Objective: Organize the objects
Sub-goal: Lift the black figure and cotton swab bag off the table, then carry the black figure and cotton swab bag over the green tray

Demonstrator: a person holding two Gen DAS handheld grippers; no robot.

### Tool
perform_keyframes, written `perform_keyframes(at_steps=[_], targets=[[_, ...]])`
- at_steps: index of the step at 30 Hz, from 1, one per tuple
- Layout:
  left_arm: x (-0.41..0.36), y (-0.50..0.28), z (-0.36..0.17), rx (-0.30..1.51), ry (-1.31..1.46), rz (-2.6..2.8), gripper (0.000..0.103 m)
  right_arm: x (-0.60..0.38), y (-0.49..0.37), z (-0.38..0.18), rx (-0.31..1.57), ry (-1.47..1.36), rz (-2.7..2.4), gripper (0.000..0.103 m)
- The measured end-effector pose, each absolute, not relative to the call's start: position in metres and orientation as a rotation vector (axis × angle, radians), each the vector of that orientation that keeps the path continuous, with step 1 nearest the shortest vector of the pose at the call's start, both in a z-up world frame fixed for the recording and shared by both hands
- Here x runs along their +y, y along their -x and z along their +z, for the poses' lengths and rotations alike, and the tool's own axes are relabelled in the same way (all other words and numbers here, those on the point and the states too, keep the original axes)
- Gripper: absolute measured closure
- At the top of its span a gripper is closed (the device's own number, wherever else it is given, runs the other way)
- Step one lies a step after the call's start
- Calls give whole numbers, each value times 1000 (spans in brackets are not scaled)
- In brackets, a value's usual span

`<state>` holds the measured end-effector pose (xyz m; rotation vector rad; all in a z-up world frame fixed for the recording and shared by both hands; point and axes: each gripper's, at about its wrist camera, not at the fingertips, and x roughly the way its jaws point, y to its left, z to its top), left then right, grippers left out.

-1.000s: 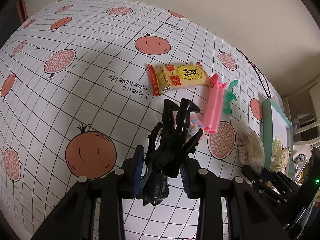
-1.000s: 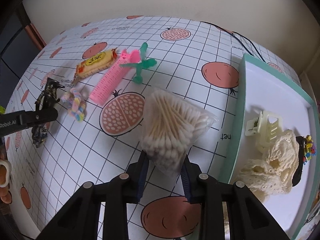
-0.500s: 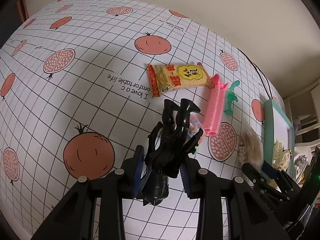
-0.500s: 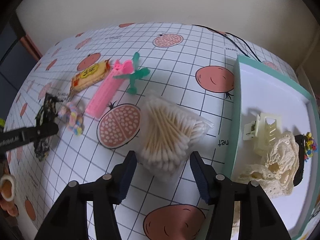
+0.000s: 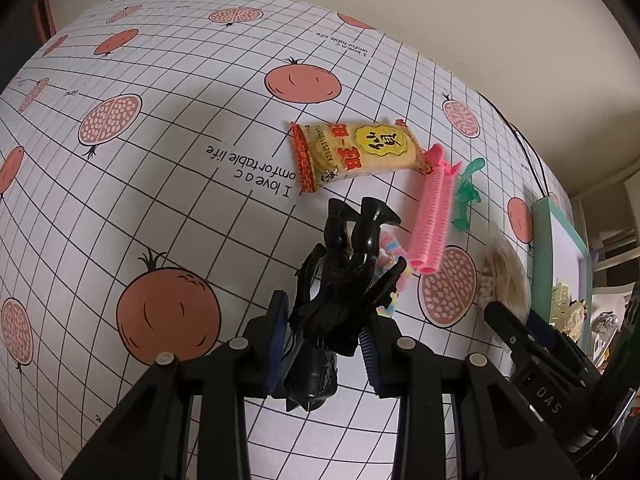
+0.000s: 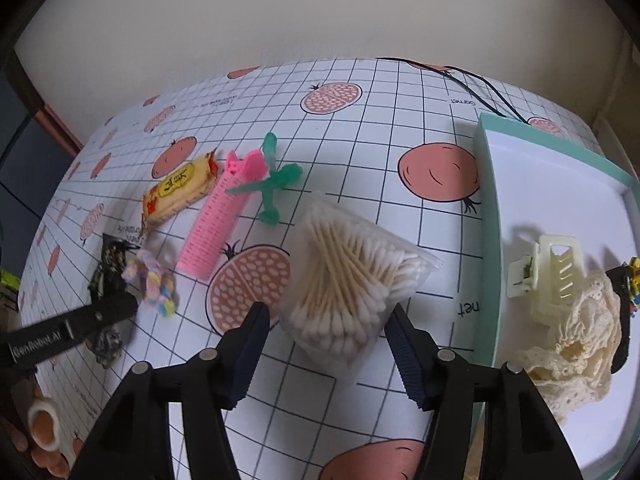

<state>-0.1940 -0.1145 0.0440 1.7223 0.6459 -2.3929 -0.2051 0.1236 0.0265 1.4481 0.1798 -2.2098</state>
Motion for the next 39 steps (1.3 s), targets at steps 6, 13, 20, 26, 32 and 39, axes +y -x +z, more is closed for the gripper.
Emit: perform_keyframes(at_steps=[6,13,20,26,32,39], targets=[[-110,196,42,626,-1730,-2391,67,122,210,24,135,-1461,-2243,40],[-110,196,42,618,-1732,-2390,67,125,210,22,142,-1471,-2257,60],[-114,195,45,620,-1715,-2390,67,131,210,21,125,-1471,-2245,66],[-114,192,52,610,-1685,-2397,68,136,208,34,101,-1436,-2248,66],[-110,192,72,601,-1623,-2439,68,148,208,65,41,-1356,-2268,66],[-97,196,103,589,-1539,-2522,68,167,208,100,10,-1268,-2313,66]])
